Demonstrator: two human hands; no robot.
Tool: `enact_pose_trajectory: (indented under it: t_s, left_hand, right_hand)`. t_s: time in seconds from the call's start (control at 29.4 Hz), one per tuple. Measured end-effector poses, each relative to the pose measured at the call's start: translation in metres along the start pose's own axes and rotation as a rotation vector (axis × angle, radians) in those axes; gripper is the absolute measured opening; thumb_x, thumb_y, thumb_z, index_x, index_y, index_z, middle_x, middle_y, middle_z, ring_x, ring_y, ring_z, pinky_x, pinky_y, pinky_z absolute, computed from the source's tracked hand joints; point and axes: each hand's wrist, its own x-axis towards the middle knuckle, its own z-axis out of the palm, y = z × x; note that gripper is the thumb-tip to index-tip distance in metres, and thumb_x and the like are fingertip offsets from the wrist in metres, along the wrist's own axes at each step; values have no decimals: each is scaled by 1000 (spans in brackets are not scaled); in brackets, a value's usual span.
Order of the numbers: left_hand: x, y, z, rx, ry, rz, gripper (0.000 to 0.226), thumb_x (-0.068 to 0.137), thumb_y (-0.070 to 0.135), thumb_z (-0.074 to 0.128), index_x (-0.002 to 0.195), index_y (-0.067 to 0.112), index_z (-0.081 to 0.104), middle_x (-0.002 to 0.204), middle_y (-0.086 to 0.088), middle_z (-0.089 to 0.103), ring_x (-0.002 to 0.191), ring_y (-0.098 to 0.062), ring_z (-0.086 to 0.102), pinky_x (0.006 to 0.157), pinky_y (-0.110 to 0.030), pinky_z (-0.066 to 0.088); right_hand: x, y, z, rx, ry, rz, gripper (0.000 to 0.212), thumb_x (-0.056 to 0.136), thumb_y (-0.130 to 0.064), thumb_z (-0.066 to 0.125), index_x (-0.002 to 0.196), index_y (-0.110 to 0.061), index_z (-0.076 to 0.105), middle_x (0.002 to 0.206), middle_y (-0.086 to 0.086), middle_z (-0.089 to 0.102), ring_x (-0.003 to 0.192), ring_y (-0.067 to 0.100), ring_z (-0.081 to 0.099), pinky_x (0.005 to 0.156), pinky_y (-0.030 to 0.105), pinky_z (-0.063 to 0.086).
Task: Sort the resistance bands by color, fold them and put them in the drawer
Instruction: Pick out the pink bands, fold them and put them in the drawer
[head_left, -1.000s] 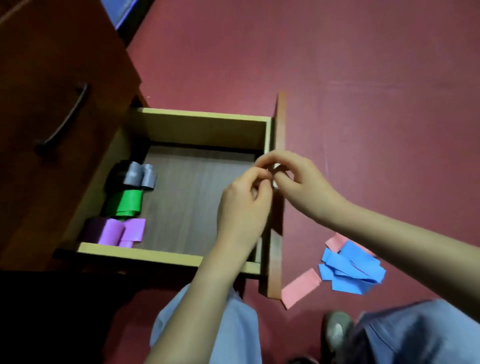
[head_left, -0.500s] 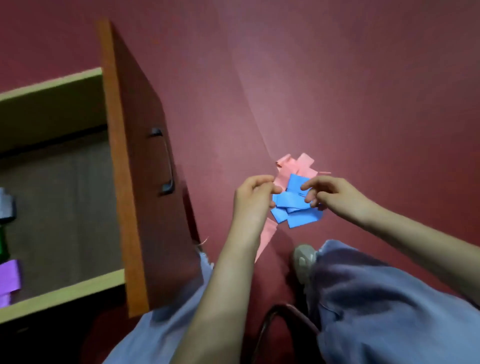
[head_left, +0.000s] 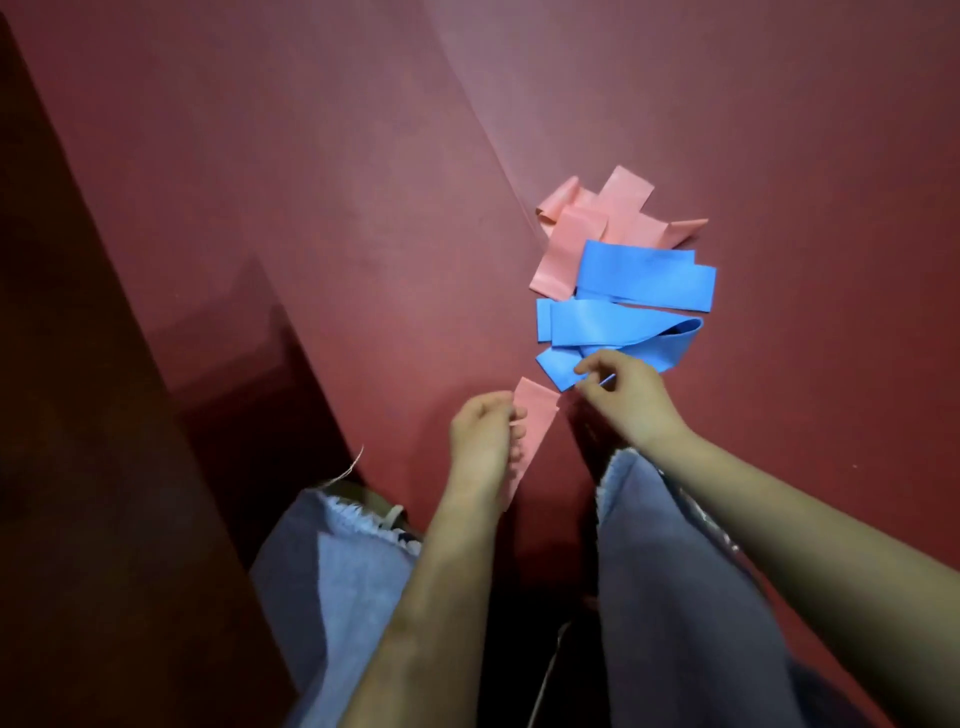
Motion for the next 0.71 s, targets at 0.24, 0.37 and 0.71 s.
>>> enact_pose_trajectory:
  t_s: [0.24,0.37,0.71]
  left_hand:
    - [59,-27,20,92,122,76,21,82,-3,50,76,15,59,82,-11,58,77,-20,50,71,-29,42]
    - [78,-21,20,280,203,268,27,81,-4,49,104,2,61,111,-16,61,103,-25,56,101,-32,40]
    - [70,-31,18,279,1,449,20,83,12,57,71,27,59,55,13,63,53,10,50,54,-10,40]
  right_hand:
    - [21,22,51,-183,-191,-33,28,80,-17,61,106,-10,55,107,11,54,101,27,52,83,34,37]
    - [29,24,58,-212,-108,-46,7,79,-9,56,86,-8,59,97,13,52,97,30,50,80,36,37]
    - [27,-16,27,438,-23,-174,26,78,1,58,71,-24,53,59,-12,49,54,-3,48,59,8,37]
